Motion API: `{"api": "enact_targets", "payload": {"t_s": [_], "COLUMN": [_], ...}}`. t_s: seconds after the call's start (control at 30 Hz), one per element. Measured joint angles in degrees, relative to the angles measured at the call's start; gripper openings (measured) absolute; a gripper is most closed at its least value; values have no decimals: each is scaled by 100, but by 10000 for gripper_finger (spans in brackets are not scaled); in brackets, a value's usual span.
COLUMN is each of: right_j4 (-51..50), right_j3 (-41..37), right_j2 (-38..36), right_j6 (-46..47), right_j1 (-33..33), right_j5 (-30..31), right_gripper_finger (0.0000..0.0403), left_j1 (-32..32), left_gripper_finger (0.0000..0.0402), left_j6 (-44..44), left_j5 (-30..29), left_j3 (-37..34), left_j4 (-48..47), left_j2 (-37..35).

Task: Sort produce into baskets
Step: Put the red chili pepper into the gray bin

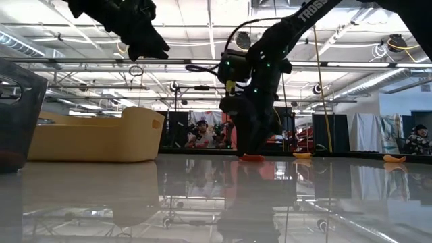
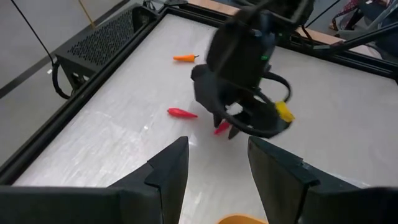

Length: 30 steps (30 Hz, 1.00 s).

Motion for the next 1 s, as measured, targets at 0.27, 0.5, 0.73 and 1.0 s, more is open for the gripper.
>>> {"api": "enact_targets", "payload": {"t_s": [0.27,0.5,0.73,1.0], "right_j4": [312,437,628,1447], "right_j3": [-192,-377,-191,10], "right_j2": [-3,-35,-59,-310], "right_j6": [401,399,751,717], "right_j1": [230,218,275,702], "right_j5": [732,884,609,118], "right_gripper_finger": [138,42,20,12], "left_j1": [0,0,0,0], "left_gripper_finger": [173,173,173,173], "left_j6": [5,7,32,351], "left_j5": [0,0,70,76], "left_j3": [0,0,0,0], "left_j4": [0,-2,-56,-407], "left_j2": [2,2,0,0]}}
